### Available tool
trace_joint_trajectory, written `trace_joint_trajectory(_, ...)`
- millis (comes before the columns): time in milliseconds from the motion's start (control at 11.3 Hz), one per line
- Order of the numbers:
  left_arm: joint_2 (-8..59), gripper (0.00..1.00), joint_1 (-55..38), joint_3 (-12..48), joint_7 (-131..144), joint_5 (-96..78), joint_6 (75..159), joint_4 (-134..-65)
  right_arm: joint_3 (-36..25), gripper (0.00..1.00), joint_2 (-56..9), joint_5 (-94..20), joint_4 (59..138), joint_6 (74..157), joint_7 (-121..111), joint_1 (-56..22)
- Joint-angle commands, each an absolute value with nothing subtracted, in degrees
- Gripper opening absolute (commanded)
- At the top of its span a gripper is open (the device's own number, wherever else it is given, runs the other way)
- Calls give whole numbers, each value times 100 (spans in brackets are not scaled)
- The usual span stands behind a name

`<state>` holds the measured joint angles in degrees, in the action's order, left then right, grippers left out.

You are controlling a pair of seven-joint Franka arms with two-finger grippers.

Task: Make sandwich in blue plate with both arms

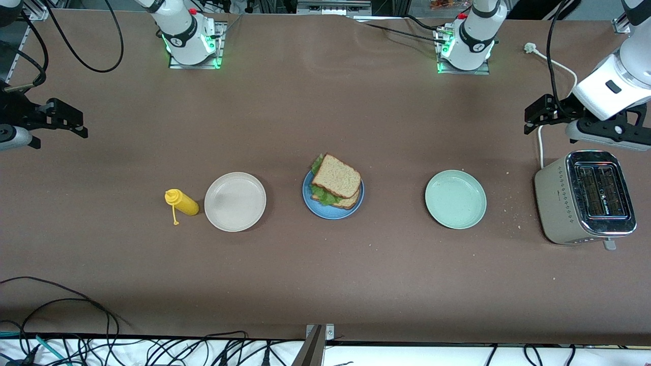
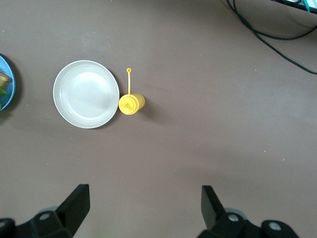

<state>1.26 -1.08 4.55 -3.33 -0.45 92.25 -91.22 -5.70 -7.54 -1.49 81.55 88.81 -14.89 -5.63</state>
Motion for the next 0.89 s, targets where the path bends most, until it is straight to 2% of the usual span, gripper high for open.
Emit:
trace_joint_trajectory(0, 132, 100, -88, 492, 70, 61, 9105, -9018, -562, 100, -747, -246, 8086, 8851, -1521, -536)
trace_joint_trajectory(797, 185, 100, -97, 510, 61, 35, 9044, -8912, -562, 100, -747, -246, 8095, 8842, -1503, -527)
